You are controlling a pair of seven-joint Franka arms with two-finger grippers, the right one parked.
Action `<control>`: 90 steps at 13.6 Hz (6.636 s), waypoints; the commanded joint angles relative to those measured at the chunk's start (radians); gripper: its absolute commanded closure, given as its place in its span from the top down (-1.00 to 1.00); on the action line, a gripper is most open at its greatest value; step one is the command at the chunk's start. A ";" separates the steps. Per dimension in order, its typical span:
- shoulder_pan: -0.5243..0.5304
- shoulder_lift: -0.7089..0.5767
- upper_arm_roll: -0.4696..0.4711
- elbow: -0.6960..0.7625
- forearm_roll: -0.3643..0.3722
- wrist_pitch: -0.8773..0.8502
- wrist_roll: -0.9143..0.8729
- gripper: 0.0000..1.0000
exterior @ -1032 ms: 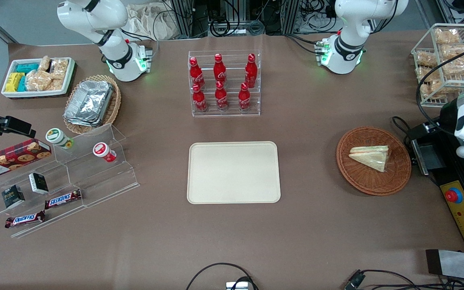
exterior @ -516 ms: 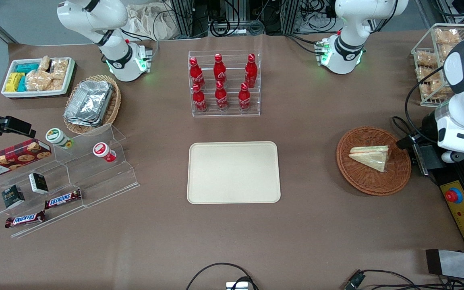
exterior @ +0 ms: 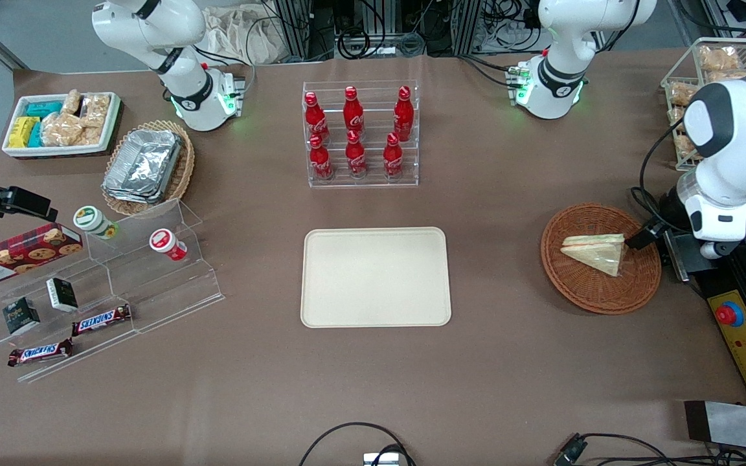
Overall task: Place sandwich from basket to tray
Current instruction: 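Move the left gripper over the wrapped sandwich in the wicker basket, then lower the open left gripper and close it on the sandwich, then lift the sandwich out of the basket with the left gripper, then carry the sandwich over the cream tray with the left gripper, then lower the sandwich onto the tray and open the left gripper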
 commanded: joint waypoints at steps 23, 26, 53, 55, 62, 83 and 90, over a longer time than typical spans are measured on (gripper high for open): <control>0.000 0.165 -0.003 -0.280 -0.041 0.571 -0.131 0.89; 0.000 0.174 -0.003 -0.280 -0.041 0.576 -0.129 0.33; -0.014 -0.133 -0.206 -0.084 0.073 0.007 0.276 -0.54; -0.012 -0.127 -0.258 -0.051 0.073 -0.013 0.279 -0.49; -0.014 -0.066 -0.419 0.013 0.085 -0.021 0.271 -0.46; -0.183 0.505 -0.592 0.372 0.375 0.111 -0.076 -0.38; -0.213 0.660 -0.590 0.467 0.462 0.140 -0.117 -0.38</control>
